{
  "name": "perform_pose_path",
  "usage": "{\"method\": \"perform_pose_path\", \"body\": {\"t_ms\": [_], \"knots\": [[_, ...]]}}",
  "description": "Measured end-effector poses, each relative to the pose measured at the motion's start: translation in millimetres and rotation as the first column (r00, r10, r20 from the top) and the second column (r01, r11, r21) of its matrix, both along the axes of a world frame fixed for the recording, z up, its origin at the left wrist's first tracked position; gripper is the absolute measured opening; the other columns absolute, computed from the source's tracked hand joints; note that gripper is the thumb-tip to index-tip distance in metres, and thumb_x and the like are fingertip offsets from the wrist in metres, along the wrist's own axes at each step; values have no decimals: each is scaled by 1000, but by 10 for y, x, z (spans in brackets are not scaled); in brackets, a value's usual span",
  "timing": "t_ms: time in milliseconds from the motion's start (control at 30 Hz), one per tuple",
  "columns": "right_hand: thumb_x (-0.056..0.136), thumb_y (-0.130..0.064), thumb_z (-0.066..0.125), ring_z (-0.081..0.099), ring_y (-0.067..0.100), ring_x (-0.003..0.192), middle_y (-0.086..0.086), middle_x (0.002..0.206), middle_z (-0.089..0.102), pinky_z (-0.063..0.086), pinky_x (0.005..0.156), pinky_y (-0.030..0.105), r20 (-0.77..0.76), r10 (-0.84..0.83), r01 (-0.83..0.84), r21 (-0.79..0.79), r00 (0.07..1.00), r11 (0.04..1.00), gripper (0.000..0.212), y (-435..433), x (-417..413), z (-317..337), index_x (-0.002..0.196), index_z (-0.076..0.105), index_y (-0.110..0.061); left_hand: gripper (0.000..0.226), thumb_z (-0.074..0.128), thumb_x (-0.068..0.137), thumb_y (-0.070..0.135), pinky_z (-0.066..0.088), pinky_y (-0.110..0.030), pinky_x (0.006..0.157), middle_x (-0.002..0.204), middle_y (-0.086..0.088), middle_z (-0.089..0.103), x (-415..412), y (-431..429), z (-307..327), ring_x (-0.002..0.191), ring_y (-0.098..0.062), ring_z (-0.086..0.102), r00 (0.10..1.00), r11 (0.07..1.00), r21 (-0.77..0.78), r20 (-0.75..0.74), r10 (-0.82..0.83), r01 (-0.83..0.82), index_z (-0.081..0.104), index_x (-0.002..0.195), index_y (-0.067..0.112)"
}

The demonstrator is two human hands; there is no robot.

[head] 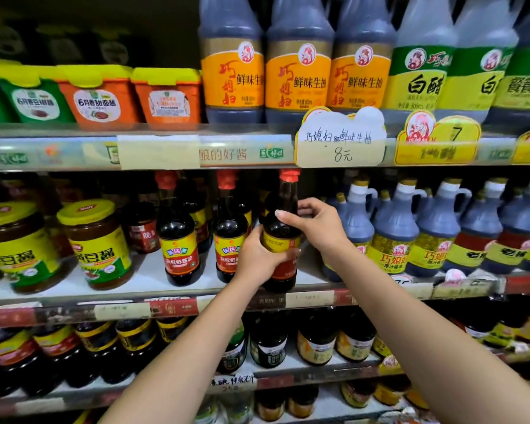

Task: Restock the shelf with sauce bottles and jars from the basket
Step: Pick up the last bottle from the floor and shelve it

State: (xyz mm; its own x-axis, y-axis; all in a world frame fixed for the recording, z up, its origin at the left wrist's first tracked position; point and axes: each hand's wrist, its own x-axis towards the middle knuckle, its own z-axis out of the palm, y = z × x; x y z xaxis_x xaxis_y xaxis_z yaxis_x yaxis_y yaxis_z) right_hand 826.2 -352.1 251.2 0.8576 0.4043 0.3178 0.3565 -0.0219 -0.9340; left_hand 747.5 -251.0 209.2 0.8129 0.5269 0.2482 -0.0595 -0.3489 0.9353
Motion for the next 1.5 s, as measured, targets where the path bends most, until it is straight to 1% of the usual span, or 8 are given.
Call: {"method": "perform_pose_path", "body": {"t_ms": [167,367,767,900,1033,1167,1333,1500], "knots": [[59,-41,82,65,17,91,0,90,68,54,85,41,58,-15,17,-33,998,999,37,-6,104,-118,85,67,-20,58,84,59,31,41,-26,79,98,12,59,125,38,-98,94,-11,55,1000,1000,24,-2,-1,1,50,105,30],[60,-36,83,63,9,86,-8,85,67,51,75,20,157,-1,13,-74,988,997,32,29,200,-100,83,66,-23,65,85,57,28,45,-28,85,104,8,62,271,70,-190,98,-12,57,999,1000,-4,43,15,-15,52,113,25],[64,-44,79,61,13,94,0,100,65,49,76,24,127,-55,68,-102,990,992,47,157,355,-291,98,61,-18,57,81,65,29,38,-10,73,95,23,57,383,156,-333,92,0,54,999,998,-55,12,-44,44,44,108,38],[69,-45,74,60,13,100,1,105,65,49,83,26,128,22,-8,-108,992,994,50,142,385,-355,107,61,-15,66,79,67,34,36,-10,77,104,19,54,344,163,-373,97,0,50,999,999,3,-16,-46,46,41,122,33],[79,-31,69,57,0,102,-9,111,60,45,80,7,52,179,-175,-74,982,982,47,16,371,-502,121,54,-18,81,80,67,30,37,-13,84,116,11,52,238,188,-484,107,-5,47,994,990,126,-103,-47,60,34,135,24],[83,-11,65,63,-7,92,-6,107,64,48,73,9,-96,319,-319,6,943,948,32,-83,381,-727,112,55,-22,79,80,67,31,42,-29,98,127,-1,54,181,160,-599,118,-16,49,992,962,273,-124,29,6,39,133,18],[80,-13,69,61,-8,91,-5,107,63,48,72,7,-105,315,-322,-57,943,945,42,-49,409,-849,119,53,-16,76,84,60,31,44,-30,92,120,-2,60,227,159,-573,111,-18,54,990,966,259,-130,62,-27,48,125,17],[67,-25,80,59,15,106,6,114,63,50,91,32,-125,235,-243,-55,964,968,47,16,489,-899,104,50,-22,74,80,68,23,37,-21,88,124,-1,59,266,198,-573,113,-16,52,985,977,211,-174,4,34,42,132,21]]}}
